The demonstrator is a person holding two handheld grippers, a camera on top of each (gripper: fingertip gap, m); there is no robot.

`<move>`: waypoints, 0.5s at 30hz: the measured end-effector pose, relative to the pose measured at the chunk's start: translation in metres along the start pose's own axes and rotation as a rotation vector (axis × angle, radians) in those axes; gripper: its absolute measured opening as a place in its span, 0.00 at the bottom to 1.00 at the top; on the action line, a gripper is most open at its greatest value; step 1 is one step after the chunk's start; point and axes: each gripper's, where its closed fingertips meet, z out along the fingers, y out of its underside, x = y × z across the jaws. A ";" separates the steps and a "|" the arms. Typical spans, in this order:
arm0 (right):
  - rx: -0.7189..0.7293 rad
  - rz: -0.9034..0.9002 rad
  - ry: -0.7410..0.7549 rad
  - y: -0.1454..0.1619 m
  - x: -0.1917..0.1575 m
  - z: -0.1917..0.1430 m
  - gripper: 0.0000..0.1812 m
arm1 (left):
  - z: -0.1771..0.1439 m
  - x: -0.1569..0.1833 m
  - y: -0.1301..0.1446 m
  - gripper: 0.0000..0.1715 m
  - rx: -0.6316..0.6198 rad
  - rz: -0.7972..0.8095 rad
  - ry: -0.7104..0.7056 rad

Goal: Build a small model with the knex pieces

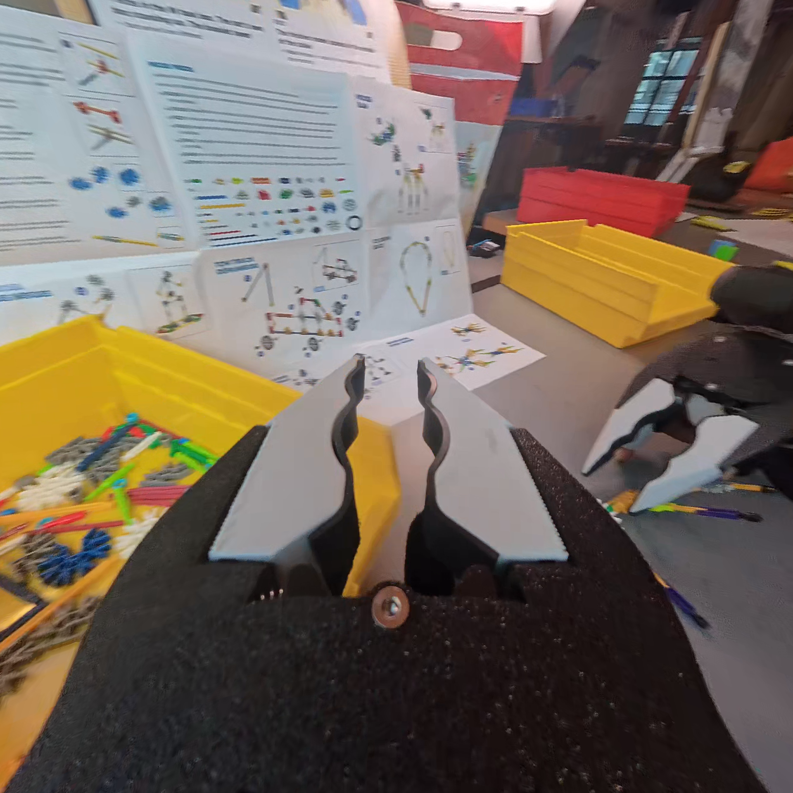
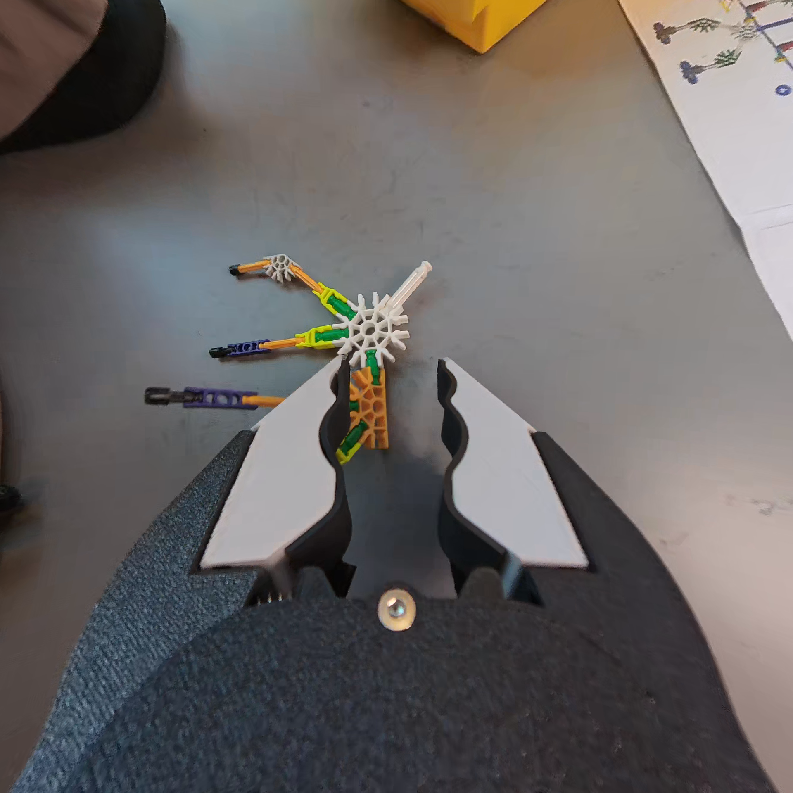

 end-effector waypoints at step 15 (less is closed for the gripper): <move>-0.064 -0.093 0.018 0.004 -0.015 0.005 0.13 | 0.019 0.142 0.133 0.15 -0.652 -0.159 0.641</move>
